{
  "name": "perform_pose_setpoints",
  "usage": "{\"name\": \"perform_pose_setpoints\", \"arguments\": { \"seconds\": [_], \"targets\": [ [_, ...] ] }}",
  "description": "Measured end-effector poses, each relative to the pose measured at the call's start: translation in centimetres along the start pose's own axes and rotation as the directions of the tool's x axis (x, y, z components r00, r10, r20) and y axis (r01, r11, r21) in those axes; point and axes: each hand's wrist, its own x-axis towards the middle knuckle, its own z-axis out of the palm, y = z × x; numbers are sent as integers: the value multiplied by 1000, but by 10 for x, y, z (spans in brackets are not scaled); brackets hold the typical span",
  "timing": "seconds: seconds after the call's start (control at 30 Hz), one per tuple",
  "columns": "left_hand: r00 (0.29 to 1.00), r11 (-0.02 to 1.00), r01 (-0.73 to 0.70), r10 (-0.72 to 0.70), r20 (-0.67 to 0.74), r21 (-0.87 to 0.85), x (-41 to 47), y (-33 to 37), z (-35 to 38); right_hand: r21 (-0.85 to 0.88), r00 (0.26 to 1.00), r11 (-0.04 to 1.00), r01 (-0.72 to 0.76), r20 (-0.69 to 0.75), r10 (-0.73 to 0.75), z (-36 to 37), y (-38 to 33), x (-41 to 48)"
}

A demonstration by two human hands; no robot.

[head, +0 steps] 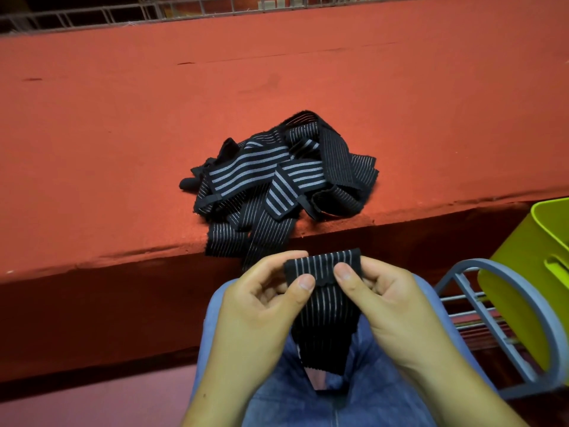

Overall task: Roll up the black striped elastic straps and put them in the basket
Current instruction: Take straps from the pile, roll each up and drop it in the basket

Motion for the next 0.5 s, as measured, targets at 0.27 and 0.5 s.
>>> {"name": "perform_pose_setpoints", "arguments": {
  "seconds": [0.27,0.5],
  "targets": [
    [997,997,-16,22,-77,78,0,-3,-3,6,990,991,-137,38,137,2,3,-2],
    [989,994,-64,75,-126,94,1,0,-1,-39,984,985,-166,55,168,4,7,-1]
  ]
}}
